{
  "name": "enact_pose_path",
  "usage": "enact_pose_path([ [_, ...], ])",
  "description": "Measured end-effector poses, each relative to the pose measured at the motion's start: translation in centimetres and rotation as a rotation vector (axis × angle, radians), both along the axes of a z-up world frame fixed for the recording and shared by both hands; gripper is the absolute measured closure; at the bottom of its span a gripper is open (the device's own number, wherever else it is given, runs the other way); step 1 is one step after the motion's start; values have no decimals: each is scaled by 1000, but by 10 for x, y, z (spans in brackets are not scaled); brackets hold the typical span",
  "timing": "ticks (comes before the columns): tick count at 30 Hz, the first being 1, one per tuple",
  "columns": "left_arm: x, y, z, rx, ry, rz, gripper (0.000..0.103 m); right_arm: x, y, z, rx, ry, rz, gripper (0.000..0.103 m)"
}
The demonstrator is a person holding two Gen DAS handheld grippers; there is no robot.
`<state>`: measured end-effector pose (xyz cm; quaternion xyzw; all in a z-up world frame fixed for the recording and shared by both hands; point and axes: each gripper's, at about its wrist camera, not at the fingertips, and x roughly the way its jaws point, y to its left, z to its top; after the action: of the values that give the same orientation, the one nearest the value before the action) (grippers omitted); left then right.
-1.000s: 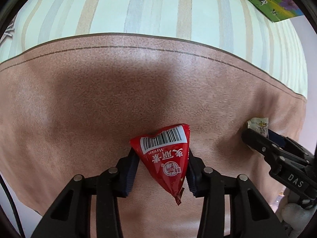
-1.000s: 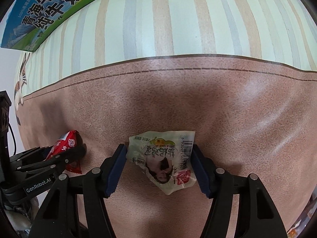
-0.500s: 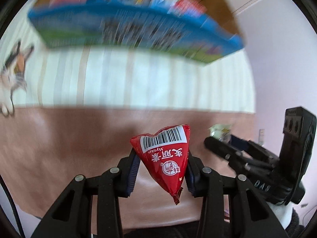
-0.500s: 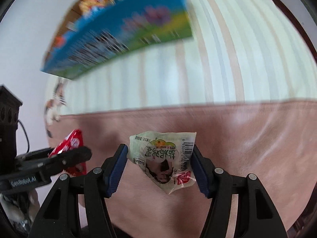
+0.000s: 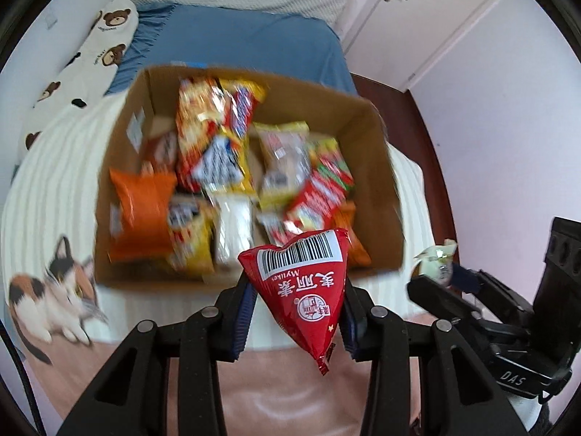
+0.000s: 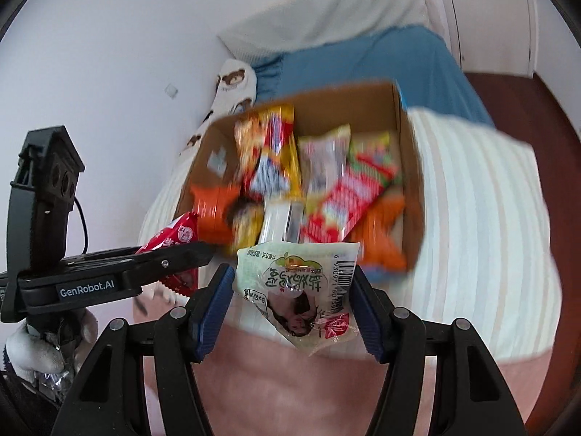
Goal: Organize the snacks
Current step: 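Lift both packets and carry them over the cardboard box, then open both tools to drop the packets into the box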
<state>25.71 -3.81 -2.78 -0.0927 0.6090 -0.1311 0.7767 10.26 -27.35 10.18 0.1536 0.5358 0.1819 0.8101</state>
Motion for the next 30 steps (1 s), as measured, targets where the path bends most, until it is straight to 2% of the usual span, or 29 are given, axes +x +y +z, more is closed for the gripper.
enact_pose_path([
  [5,44,11,-18,24,36,22,65,63,14,-2,-48,-28,5,38],
  [12,94,18,-58,90,114,28,65,124,41,-35,-110,17,32,38],
  [18,115,15,-82,125,160,10,65,142,57,-76,-116,91,38,38],
  [25,119,8,-93,160,174,-13,65,151,65,-107,-123,158,37,35],
  [28,118,8,-96,162,178,-6,61,151,61,-111,-125,169,16,19],
  [30,118,11,-95,157,171,11,49,152,57,-111,-130,175,0,10],
])
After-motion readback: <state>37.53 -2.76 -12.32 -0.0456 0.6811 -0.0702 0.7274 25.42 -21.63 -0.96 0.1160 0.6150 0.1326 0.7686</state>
